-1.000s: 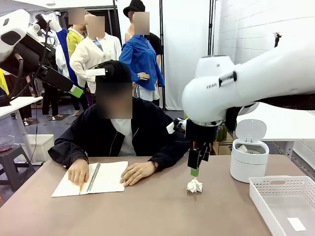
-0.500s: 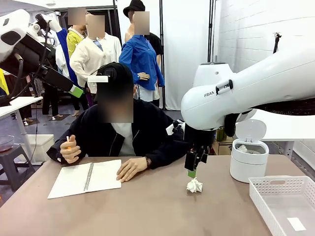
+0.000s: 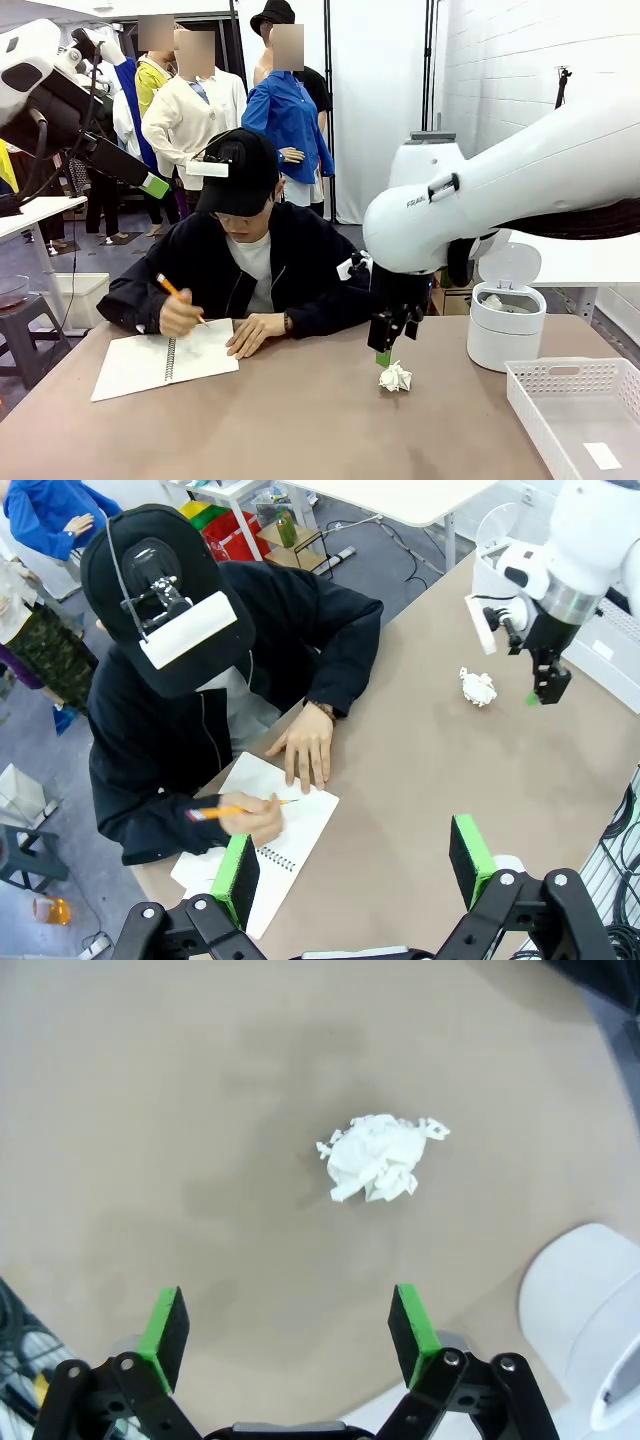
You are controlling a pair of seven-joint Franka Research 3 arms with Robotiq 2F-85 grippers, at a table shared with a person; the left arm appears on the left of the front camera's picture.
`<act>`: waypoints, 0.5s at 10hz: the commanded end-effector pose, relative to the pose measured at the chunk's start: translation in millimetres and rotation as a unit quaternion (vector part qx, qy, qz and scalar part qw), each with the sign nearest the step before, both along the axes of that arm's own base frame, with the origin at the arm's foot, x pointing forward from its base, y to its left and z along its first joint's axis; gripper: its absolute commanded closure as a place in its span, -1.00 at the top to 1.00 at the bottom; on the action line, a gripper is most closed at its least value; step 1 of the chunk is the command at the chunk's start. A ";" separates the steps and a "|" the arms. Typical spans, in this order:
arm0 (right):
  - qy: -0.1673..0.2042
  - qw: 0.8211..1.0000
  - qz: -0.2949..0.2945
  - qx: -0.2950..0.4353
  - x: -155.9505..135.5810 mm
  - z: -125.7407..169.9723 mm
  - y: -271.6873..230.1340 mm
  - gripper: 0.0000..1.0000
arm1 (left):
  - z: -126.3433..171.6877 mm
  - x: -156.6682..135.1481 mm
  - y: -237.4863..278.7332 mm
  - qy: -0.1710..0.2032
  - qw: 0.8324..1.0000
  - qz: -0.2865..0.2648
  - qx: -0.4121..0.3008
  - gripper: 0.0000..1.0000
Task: Sort the paper based on its condition.
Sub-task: If a person hands you a paper, place it in the Organizing basket , and if it's crumpled, put it in the Trash can.
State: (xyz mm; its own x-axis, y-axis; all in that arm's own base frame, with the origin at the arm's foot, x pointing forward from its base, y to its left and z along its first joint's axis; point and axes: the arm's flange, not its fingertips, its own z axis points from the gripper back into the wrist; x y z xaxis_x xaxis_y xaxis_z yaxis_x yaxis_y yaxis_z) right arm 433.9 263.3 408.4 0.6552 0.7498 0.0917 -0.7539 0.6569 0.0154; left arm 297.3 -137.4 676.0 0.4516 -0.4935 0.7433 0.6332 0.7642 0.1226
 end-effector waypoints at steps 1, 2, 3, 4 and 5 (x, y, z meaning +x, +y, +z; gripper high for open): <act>0.024 0.999 -0.042 0.006 19.2 -23.3 14.2 1.00 | -0.3 0.6 1.6 -0.001 1.000 -0.001 -0.004 1.00; 0.020 0.999 -0.049 -0.004 24.1 -34.4 15.9 1.00 | -0.3 0.6 1.6 -0.001 1.000 -0.001 -0.004 1.00; 0.017 0.998 -0.055 -0.018 28.7 -47.9 17.1 1.00 | -0.3 0.6 1.6 -0.001 1.000 -0.001 -0.004 1.00; 0.004 0.997 -0.069 -0.029 29.8 -58.0 19.0 1.00 | -0.3 0.6 1.6 -0.001 1.000 -0.001 -0.004 1.00; 0.001 0.996 -0.080 -0.039 33.7 -67.5 19.0 1.00 | -0.3 0.6 1.6 -0.001 1.000 -0.001 -0.004 1.00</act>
